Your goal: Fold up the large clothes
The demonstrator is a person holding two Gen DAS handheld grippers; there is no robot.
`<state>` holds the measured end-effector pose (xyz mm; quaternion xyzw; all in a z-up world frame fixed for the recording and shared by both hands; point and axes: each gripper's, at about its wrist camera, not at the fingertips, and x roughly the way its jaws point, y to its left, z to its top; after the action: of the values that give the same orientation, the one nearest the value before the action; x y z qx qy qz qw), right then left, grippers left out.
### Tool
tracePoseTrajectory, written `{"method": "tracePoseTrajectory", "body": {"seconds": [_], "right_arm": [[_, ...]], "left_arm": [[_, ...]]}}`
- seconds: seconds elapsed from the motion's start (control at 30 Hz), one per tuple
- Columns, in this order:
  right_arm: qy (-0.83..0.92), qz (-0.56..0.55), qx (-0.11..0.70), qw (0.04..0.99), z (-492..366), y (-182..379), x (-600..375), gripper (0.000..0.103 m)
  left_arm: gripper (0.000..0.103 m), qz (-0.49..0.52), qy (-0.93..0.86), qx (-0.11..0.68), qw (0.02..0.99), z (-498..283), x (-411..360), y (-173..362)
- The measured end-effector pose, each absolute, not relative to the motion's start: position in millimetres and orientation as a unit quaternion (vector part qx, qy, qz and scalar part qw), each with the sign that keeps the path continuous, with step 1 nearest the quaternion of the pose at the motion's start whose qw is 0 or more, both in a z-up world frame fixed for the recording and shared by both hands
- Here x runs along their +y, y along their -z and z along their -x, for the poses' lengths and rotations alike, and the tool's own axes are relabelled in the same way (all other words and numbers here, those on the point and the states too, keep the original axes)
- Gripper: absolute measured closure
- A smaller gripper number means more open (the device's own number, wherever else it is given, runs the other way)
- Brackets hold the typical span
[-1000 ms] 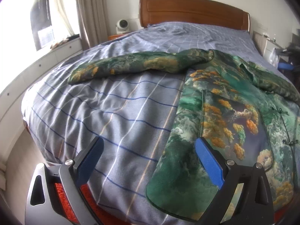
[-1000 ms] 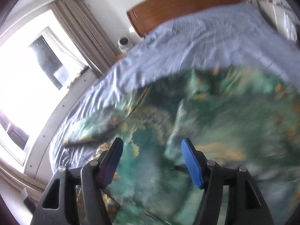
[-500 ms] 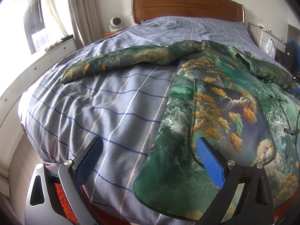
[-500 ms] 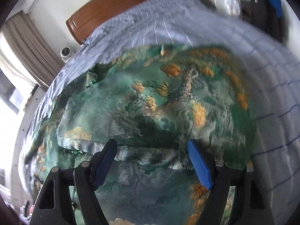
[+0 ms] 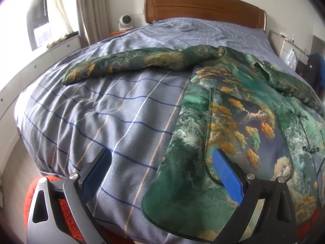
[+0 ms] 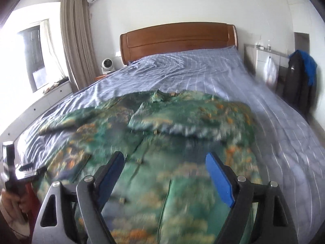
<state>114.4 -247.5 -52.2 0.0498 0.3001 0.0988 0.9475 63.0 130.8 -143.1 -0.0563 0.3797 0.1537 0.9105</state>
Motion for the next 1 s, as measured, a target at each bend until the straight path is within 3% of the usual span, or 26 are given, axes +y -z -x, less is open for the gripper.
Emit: {"method": "tracePoseTrajectory", "body": {"seconds": [0.27, 1.0], "right_arm": [[-0.081, -0.047, 0.292, 0.952, -67.8, 76.8, -223.4, 0.021], [-0.084, -0.028, 0.291, 0.953, -61.2, 87.1, -207.0, 0.020]], "left_arm": [[0.003, 0.044, -0.143, 0.375, 0.915, -61.7, 122.1, 141.1], [0.003, 0.043, -0.151, 0.374, 0.914, -60.0, 123.8, 142.8]]}}
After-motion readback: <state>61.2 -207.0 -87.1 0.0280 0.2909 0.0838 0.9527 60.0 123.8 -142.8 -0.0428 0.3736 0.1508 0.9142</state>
